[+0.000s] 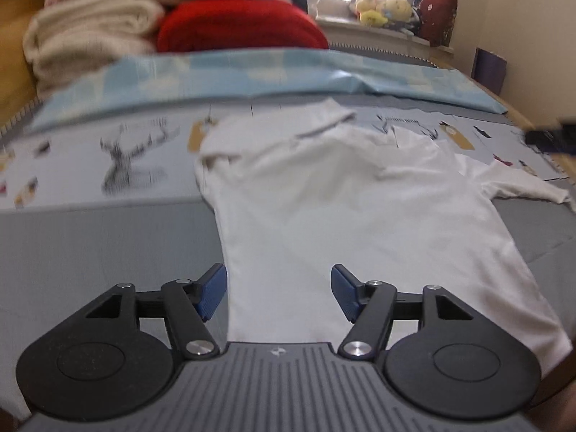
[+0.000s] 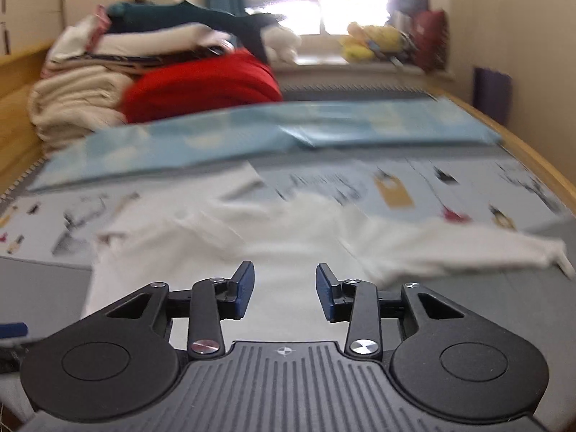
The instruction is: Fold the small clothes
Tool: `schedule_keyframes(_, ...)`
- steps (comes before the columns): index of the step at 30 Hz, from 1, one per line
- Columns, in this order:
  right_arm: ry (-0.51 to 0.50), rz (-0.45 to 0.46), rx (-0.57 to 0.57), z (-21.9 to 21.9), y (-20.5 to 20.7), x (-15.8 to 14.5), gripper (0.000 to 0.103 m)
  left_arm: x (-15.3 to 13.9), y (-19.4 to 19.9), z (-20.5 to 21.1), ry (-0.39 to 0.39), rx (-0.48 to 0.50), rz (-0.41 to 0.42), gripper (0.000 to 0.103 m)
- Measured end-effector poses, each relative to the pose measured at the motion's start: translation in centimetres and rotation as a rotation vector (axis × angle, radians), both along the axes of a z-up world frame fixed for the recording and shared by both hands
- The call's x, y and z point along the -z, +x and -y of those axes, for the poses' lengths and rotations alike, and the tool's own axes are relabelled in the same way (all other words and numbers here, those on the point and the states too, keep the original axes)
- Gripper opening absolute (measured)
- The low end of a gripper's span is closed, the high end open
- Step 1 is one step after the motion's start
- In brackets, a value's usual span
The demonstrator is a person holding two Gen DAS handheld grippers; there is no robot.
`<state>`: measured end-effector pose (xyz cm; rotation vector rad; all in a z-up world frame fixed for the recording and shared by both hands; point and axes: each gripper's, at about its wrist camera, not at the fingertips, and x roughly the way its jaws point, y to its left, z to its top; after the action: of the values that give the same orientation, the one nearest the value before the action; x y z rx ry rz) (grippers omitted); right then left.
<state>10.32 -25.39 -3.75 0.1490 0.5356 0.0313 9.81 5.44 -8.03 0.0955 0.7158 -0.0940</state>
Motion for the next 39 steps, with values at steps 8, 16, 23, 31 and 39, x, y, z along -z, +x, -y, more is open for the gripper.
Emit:
schedule_keyframes(8, 0.08, -0.108, 0.033, -1.2, 8.8, 2.7, 0.04, -0.4, 2.4, 1.5, 0.058, -0.037, 0.081, 0.071)
schedule_keyframes(16, 0.238, -0.181, 0.11, 1.7, 11.5, 3.2, 0.012, -2.5, 13.4, 4.9, 0.062, 0.046, 0.115, 0.013)
schedule_keyframes(23, 0.198, -0.199, 0.165, 5.1, 12.2, 2.8, 0.004, -0.5, 26.4, 10.4, 0.055, 0.085, 0.079, 0.013)
schedule_keyframes(31, 0.269, -0.251, 0.192, 7.4, 13.6, 3.7, 0.005, 3.7, 40.2, 16.0, 0.024, 0.097, -0.042, 0.022)
schedule_keyframes(39, 0.311, -0.285, 0.21, 7.8, 14.3, 4.6, 0.005, 9.2, 45.9, 19.2, 0.202, 0.138, -0.184, 0.01)
